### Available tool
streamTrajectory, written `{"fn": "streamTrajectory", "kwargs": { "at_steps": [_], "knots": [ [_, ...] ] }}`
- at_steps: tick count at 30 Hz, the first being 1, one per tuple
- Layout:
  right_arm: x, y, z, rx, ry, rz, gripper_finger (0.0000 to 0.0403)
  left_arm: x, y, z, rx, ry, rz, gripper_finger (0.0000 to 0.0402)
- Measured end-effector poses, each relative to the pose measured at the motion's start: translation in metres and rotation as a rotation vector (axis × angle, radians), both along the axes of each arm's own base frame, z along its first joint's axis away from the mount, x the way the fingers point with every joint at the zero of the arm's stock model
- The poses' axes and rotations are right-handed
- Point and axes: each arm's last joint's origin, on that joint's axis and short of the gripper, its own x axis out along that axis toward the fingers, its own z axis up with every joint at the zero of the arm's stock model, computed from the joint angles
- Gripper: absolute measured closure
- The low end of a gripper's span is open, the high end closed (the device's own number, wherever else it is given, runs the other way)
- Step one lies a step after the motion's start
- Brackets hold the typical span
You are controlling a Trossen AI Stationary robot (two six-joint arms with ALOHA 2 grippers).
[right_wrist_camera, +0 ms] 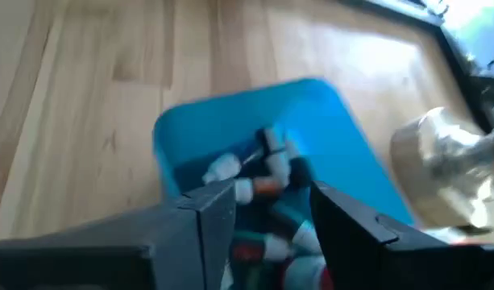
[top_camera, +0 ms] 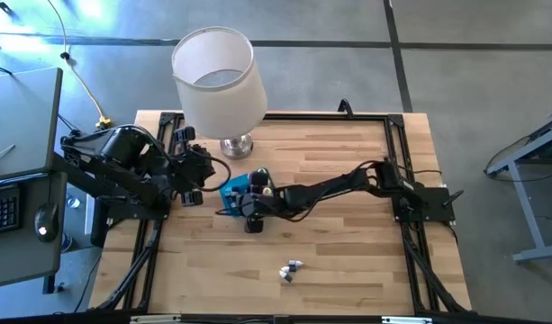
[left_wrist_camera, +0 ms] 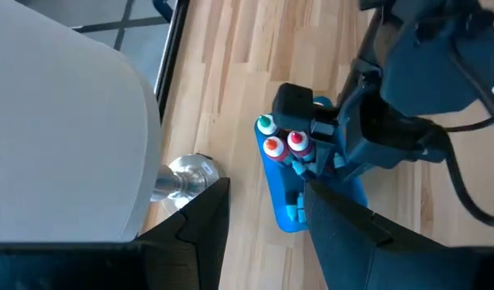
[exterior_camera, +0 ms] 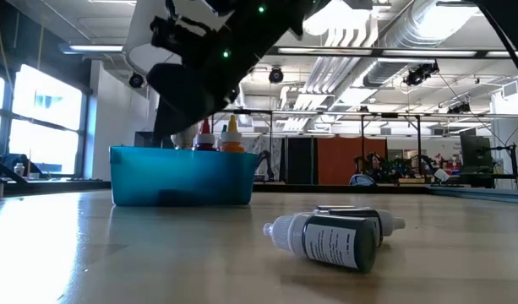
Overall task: Pick & Place food coloring
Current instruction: Put the small purple food coloring bottle into the blue bin
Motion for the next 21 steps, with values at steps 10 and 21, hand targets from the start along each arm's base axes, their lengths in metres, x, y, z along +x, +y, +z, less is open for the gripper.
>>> {"fn": "streamTrajectory", "kwargs": {
  "at_steps": [10, 21],
  "knots": [
    [-0.050, 0.064, 0.042, 0.223, 0.212, 0.222, 0.0238, 0.000, 0.000, 0.000, -0.003, 0.002, -0.002, 0.0248],
    [-0.102, 0.142, -0.020, 0.319, 0.340, 0.257, 0.0240, 0.000, 0.000, 0.000, -0.009, 0.002, -0.001, 0.0248]
  ]
}}
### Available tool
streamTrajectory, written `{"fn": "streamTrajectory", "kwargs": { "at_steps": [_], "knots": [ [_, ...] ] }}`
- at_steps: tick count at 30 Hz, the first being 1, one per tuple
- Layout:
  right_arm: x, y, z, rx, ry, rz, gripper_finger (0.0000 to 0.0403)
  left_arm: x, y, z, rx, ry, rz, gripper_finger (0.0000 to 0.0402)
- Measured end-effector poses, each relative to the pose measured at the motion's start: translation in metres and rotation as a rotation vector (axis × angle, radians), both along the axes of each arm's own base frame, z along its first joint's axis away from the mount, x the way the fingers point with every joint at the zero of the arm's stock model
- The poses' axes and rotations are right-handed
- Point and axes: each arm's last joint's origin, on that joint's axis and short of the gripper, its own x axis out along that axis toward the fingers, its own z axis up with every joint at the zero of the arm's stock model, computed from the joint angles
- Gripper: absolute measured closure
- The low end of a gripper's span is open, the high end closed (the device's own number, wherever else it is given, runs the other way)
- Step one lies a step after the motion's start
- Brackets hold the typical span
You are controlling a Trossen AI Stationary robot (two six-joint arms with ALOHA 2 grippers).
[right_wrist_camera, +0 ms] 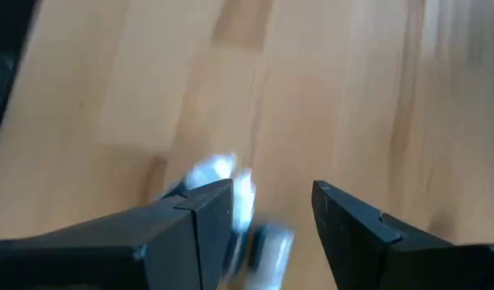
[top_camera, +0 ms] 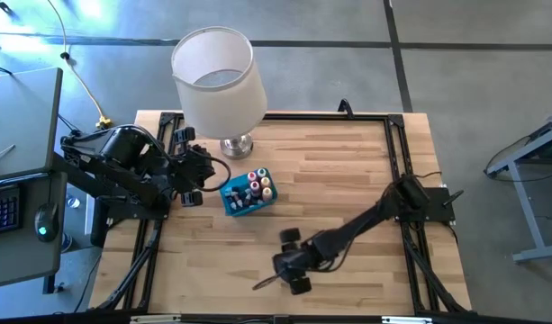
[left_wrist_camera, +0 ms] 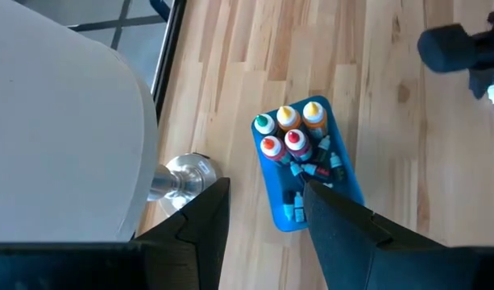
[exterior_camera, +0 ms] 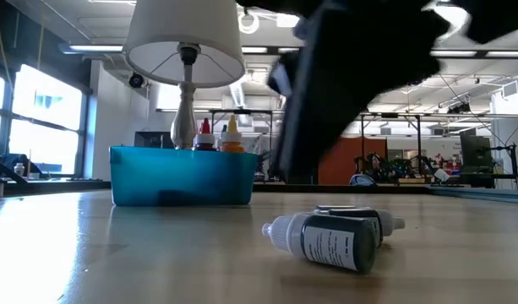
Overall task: Pick & Place food coloring
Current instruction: Put the small purple food coloring bottle into the blue bin
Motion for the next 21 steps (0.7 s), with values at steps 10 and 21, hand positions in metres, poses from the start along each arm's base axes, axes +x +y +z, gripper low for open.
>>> {"fn": "streamTrajectory", "kwargs": {
  "at_steps": [10, 21],
  "knots": [
    [-0.032, 0.019, -0.011, -0.071, 0.135, -0.143, 0.0228, 0.000, 0.000, 0.000, -0.031, -0.020, 0.040, 0.0248],
    [-0.024, 0.003, -0.011, -0.101, 0.125, -0.212, 0.0229, 0.000, 0.000, 0.000, -0.059, -0.036, 0.074, 0.0248]
  ]
}}
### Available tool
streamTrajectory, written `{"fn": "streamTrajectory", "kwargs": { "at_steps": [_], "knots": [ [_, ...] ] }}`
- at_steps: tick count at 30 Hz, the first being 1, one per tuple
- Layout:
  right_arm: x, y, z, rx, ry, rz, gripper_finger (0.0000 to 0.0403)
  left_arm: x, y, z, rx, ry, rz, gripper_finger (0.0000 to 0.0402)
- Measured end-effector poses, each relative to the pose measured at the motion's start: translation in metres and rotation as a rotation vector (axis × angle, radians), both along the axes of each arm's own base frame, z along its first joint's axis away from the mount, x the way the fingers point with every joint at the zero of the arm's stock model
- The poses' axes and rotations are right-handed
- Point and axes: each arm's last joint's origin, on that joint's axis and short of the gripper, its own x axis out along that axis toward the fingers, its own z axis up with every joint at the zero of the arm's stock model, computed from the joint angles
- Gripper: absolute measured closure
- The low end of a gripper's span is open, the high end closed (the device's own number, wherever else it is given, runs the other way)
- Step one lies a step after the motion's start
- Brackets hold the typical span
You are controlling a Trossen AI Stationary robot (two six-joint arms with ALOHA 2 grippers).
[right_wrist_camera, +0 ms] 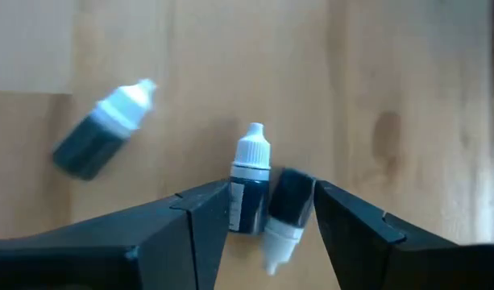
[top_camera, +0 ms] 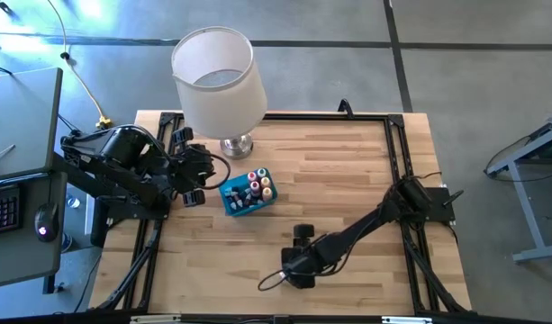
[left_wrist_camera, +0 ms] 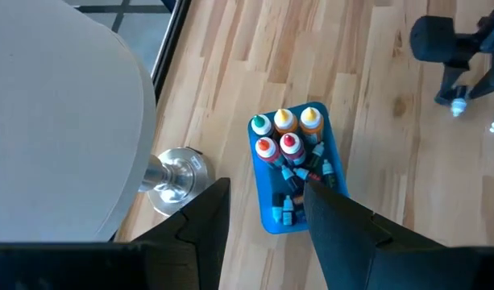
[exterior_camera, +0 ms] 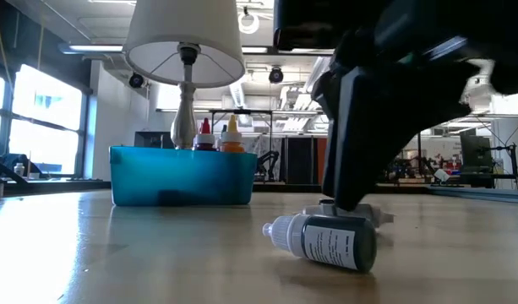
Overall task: Pick & Place food coloring
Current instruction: Put the small purple food coloring bottle into the blue bin
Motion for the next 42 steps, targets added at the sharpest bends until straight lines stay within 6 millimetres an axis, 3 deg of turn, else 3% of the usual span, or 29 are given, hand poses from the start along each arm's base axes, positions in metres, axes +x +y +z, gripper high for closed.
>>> {"fn": "streamTrajectory", "kwargs": {
  "at_steps": [9, 18, 26, 32, 35, 38, 42],
  "knots": [
    [0.004, -0.014, -0.002, 0.046, 0.058, -0.018, 0.0240, 0.000, 0.000, 0.000, -0.005, -0.002, 0.005, 0.0248],
    [-0.006, -0.033, -0.035, 0.080, 0.062, -0.043, 0.0242, 0.000, 0.000, 0.000, -0.001, 0.001, -0.001, 0.0248],
    [-0.004, -0.033, -0.040, 0.090, 0.032, 0.090, 0.0292, 0.000, 0.000, 0.000, 0.013, 0.007, -0.012, 0.0248],
    [0.006, -0.031, -0.016, 0.083, -0.027, 0.238, 0.0351, 0.000, 0.000, 0.000, 0.017, 0.005, -0.010, 0.0248],
    [0.015, -0.038, 0.016, -0.012, -0.150, 0.254, 0.0366, 0.000, 0.000, 0.000, 0.018, 0.005, -0.010, 0.0248],
    [0.032, -0.057, 0.047, -0.088, -0.310, 0.218, 0.0379, 0.000, 0.000, 0.000, 0.018, 0.005, -0.010, 0.0248],
    [0.050, -0.088, 0.051, -0.106, -0.376, 0.178, 0.0400, 0.000, 0.000, 0.000, 0.018, 0.005, -0.009, 0.0248]
  ]
}}
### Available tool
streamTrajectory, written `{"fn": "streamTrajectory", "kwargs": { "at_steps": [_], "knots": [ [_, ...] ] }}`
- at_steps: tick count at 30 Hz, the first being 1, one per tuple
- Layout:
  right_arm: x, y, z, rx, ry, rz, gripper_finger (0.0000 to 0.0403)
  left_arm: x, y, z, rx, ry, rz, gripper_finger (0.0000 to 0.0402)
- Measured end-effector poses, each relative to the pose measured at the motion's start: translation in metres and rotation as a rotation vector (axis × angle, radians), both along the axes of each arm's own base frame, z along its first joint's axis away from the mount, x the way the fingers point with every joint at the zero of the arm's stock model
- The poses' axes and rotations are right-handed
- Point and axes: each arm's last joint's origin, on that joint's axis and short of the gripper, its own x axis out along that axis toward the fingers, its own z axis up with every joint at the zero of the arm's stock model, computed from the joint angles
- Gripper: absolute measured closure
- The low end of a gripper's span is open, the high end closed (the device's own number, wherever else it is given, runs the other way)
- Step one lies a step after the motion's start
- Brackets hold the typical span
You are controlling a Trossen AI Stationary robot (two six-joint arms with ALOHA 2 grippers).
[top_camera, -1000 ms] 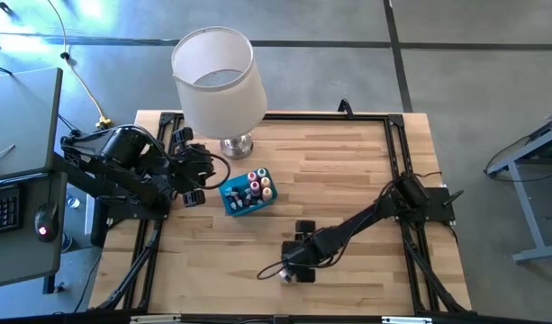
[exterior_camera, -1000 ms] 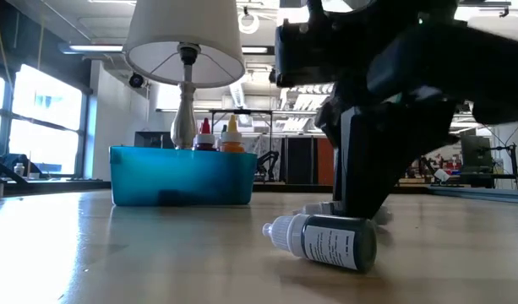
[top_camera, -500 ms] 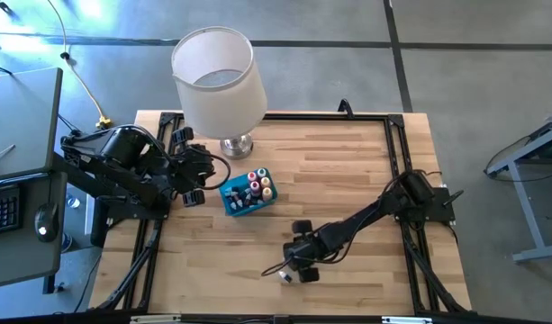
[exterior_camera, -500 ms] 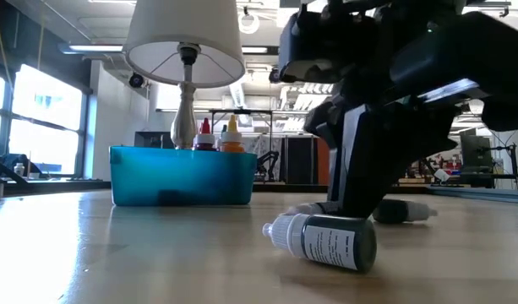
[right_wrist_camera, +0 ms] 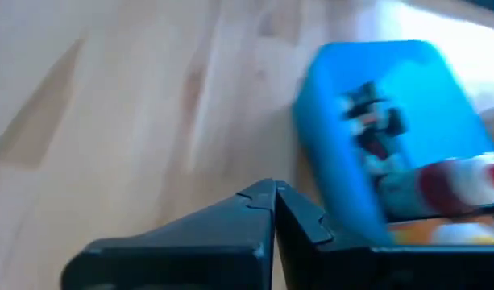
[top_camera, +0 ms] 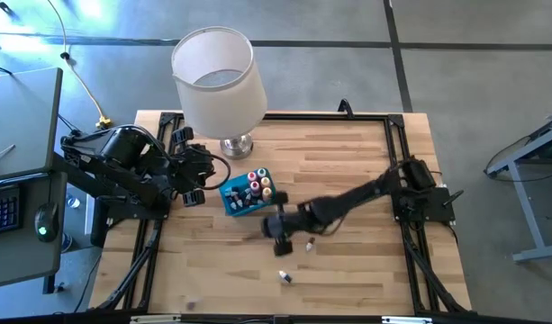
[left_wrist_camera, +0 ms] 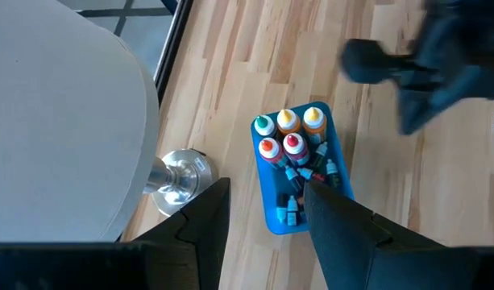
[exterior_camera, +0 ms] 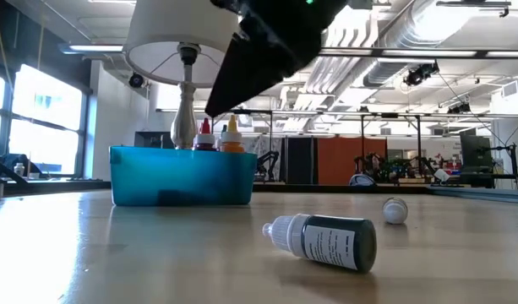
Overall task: Pick & Place food coloring
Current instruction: Put the small purple food coloring bottle into the blue bin
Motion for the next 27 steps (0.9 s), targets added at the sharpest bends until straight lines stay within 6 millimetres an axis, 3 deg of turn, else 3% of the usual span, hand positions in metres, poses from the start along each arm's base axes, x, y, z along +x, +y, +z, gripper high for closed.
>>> {"fn": "streamTrajectory", "kwargs": {
  "at_steps": [6, 13, 19, 24, 27],
  "knots": [
    [0.008, -0.037, 0.000, 0.021, 0.006, -0.037, 0.0371, 0.000, -0.002, -0.002, -0.061, 0.015, -0.019, 0.0248],
    [0.009, -0.043, 0.001, 0.017, 0.010, 0.004, 0.0291, -0.003, -0.003, -0.028, -0.136, 0.108, 0.007, 0.0248],
    [0.006, -0.030, 0.001, -0.013, 0.008, 0.001, 0.0247, -0.006, -0.005, -0.075, -0.265, 0.249, 0.134, 0.0248],
    [0.001, -0.024, -0.002, -0.095, 0.047, -0.032, 0.0241, 0.001, -0.013, -0.120, -0.469, 0.356, 0.287, 0.0248],
    [-0.006, -0.021, -0.006, -0.088, 0.115, -0.048, 0.0245, 0.010, -0.019, -0.150, -0.553, 0.401, 0.272, 0.0248]
  ]
}}
